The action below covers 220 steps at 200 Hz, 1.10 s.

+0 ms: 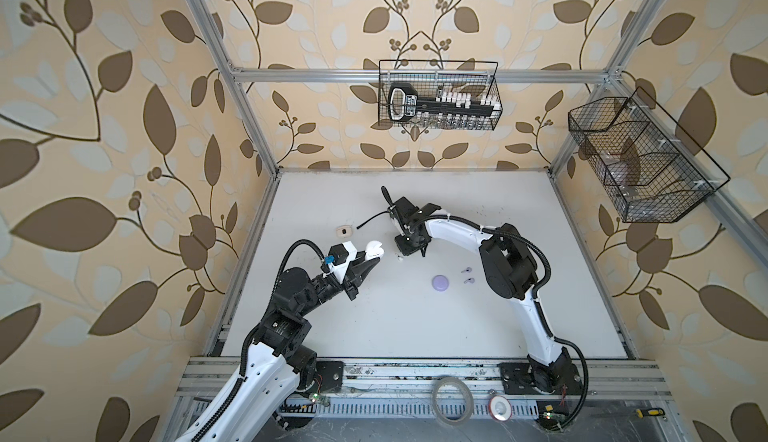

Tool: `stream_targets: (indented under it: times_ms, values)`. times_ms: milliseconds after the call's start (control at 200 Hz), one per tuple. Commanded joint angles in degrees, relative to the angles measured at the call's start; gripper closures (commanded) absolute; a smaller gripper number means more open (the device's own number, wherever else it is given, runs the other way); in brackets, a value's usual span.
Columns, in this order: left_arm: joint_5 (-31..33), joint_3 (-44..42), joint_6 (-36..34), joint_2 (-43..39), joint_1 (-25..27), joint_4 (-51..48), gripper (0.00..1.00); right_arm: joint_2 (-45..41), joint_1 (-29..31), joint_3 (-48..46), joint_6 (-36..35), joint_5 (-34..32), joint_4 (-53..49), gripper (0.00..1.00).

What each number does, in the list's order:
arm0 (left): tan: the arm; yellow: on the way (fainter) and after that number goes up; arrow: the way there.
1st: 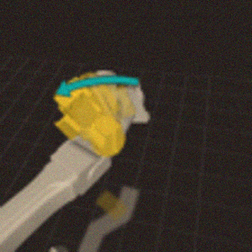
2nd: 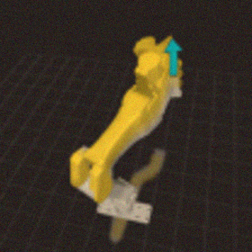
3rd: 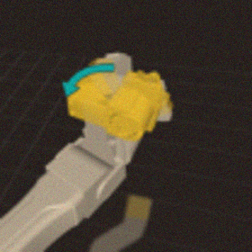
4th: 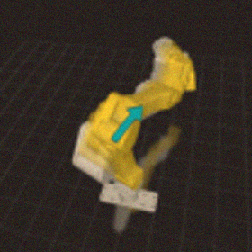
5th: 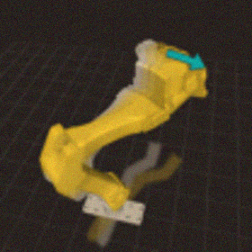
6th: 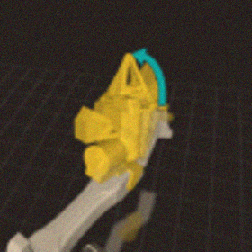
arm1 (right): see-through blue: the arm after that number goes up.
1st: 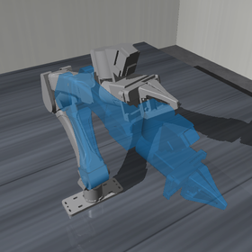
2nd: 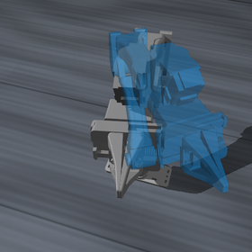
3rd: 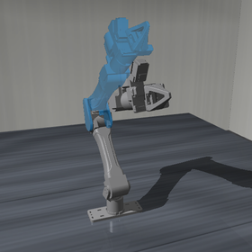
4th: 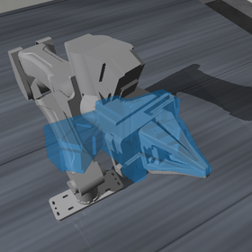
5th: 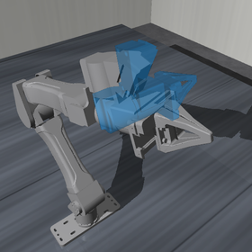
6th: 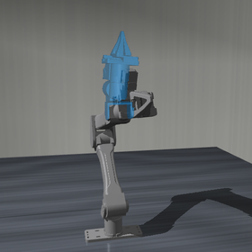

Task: Insert the wireless bluetooth earbuds into the charging case

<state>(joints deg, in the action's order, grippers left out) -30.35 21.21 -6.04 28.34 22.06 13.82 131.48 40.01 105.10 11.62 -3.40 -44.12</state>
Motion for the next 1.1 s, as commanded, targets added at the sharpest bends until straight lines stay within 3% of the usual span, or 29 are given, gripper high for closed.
stream_targets:
  times_ms: [0,335,695,1005,1095]
  values:
    - [0.47,-0.57,-0.99,-0.21,-0.18,1.71,1.00,0.48,0.52,-1.23,0.16,1.78,0.00,0.85]
    - [0.38,-0.67,-1.03,-0.29,-0.18,1.58,1.00,-4.23,-0.03,-5.10,1.70,2.09,5.03,0.90]
    - [-0.77,-1.39,-0.57,1.19,-0.18,5.16,1.00,-23.75,-1.51,-21.79,5.33,4.59,22.69,0.91]
    - [-0.67,-3.11,3.76,4.56,-0.19,15.04,1.00,-41.39,0.20,-36.87,8.26,6.75,39.22,0.89]
    - [-1.03,-2.98,4.64,5.57,-0.18,16.17,1.00,-42.75,0.50,-37.15,8.69,7.56,38.27,0.88]
